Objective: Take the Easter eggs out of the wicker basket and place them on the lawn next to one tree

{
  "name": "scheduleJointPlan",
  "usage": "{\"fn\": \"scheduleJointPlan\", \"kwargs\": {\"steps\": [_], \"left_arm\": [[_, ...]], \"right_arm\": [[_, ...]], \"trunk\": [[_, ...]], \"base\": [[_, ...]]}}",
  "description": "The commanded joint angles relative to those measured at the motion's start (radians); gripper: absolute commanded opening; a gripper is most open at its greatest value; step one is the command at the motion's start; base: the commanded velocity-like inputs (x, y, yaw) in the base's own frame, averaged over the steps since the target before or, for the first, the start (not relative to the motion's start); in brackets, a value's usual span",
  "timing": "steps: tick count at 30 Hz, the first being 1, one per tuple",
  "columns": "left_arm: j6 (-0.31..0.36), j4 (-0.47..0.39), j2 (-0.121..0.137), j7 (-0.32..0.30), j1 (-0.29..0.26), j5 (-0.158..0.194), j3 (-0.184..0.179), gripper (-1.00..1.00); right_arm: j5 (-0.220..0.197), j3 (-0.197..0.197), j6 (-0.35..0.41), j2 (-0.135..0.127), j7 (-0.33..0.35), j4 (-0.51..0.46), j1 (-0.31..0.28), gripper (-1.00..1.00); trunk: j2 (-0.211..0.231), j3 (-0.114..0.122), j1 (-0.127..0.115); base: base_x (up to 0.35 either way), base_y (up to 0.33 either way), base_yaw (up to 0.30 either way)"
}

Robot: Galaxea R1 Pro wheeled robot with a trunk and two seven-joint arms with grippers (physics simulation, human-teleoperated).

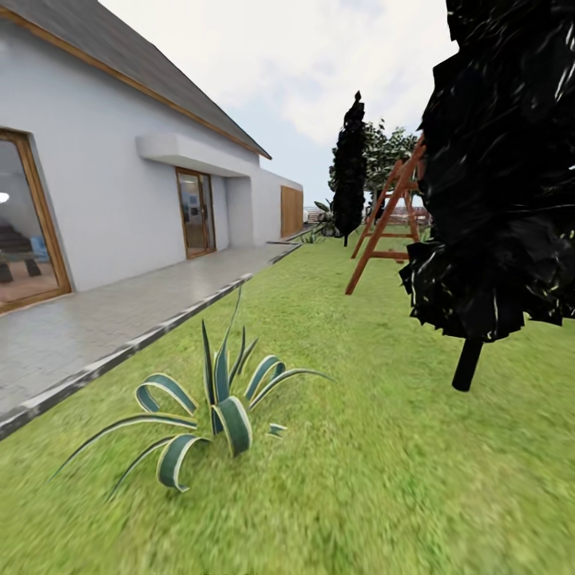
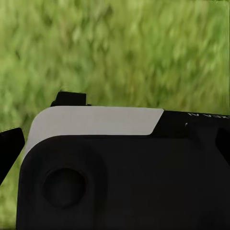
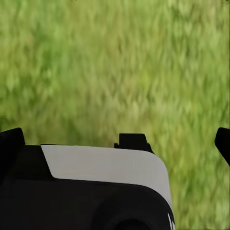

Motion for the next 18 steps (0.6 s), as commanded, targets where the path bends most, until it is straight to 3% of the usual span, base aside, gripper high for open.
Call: {"fn": "scheduleJointPlan", "kwargs": {"steps": [1, 5, 10, 18], "left_arm": [[0.001, -0.001, 0.0, -0.004, 0.0, 0.01, 0.002, 1.0], [0.001, -0.001, 0.0, -0.004, 0.0, 0.01, 0.002, 1.0], [0.001, -0.001, 0.0, -0.004, 0.0, 0.01, 0.002, 1.0], [0.002, -0.001, 0.0, -0.004, 0.0, 0.01, 0.002, 1.0]], "right_arm": [[0.0, 0.0, -0.004, 0.0, 0.0, 0.001, -0.001, 1.0], [0.0, 0.0, -0.004, 0.0, 0.0, 0.001, -0.001, 1.0], [0.001, 0.0, -0.004, 0.0, 0.0, 0.001, -0.001, 1.0], [0.001, 0.0, -0.004, 0.001, 0.0, 0.0, -0.001, 1.0]], "trunk": [[0.0, -0.001, 0.0], [0.0, -0.001, 0.0], [0.0, -0.001, 0.0], [0.0, -0.001, 0.0]], "base": [[0.001, -0.001, 0.299], [0.0, -0.053, 0.299], [0.073, -0.258, 0.294], [0.113, -0.286, 0.092]]}}
